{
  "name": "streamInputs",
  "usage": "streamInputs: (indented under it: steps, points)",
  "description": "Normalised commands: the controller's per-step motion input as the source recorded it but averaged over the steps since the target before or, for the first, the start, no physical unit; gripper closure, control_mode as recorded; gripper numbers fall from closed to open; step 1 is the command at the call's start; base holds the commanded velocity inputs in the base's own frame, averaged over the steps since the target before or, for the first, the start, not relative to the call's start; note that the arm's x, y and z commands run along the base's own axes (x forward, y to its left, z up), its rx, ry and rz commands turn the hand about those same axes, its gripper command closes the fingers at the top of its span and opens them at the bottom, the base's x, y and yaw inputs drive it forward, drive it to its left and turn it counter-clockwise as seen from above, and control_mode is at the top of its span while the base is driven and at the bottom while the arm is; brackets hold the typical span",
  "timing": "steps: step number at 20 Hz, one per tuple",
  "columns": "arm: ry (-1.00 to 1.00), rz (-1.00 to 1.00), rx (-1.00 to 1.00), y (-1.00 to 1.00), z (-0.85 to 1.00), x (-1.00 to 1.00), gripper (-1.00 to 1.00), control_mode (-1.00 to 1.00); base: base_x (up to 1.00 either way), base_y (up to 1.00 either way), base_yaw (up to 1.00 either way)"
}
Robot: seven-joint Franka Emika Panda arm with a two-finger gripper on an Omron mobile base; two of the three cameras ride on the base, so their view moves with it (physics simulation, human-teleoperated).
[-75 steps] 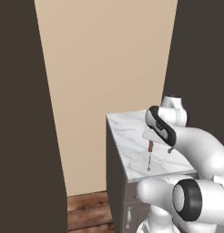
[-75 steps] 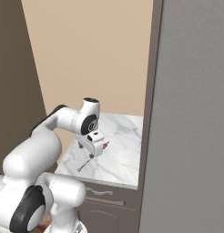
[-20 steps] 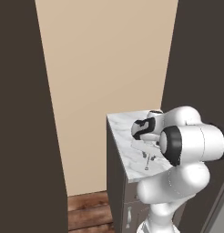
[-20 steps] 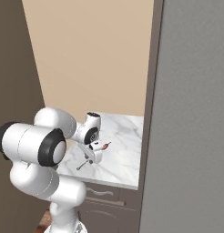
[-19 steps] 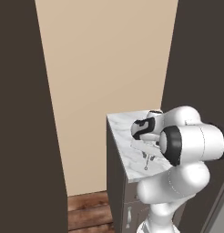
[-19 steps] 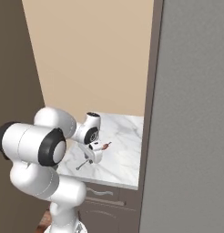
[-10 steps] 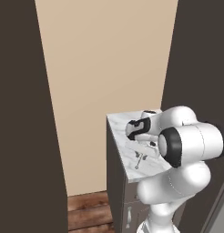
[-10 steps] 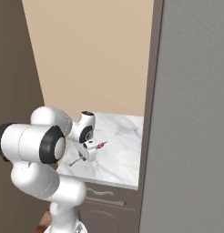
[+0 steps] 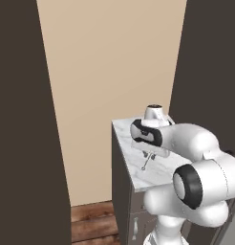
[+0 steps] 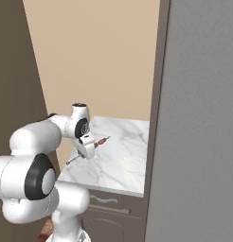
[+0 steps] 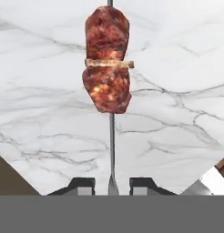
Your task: Store the kebab skewer in the freezer for long-term storage. Close the freezer door after placing the cooked food.
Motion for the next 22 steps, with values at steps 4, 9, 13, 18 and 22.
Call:
streamInputs:
  steps: [4,9,13,18,22]
  points:
    - [-0.04,-0.01,-0.12,0.02,1.0,-0.43,1.0,-1.0,0.0,0.0,0.0]
    - [0.0,-0.1,0.0,0.0,1.0,-0.68,1.0,-1.0,0.0,0.0,0.0]
    - [-0.01,-0.08,0.0,0.0,1.0,-0.84,1.0,-1.0,0.0,0.0,0.0]
    - [0.0,-0.25,0.0,0.0,0.92,-0.8,1.0,-1.0,0.0,0.0,0.0]
    - [0.0,-0.23,0.0,0.0,0.92,-0.73,1.0,-1.0,0.0,0.0,0.0]
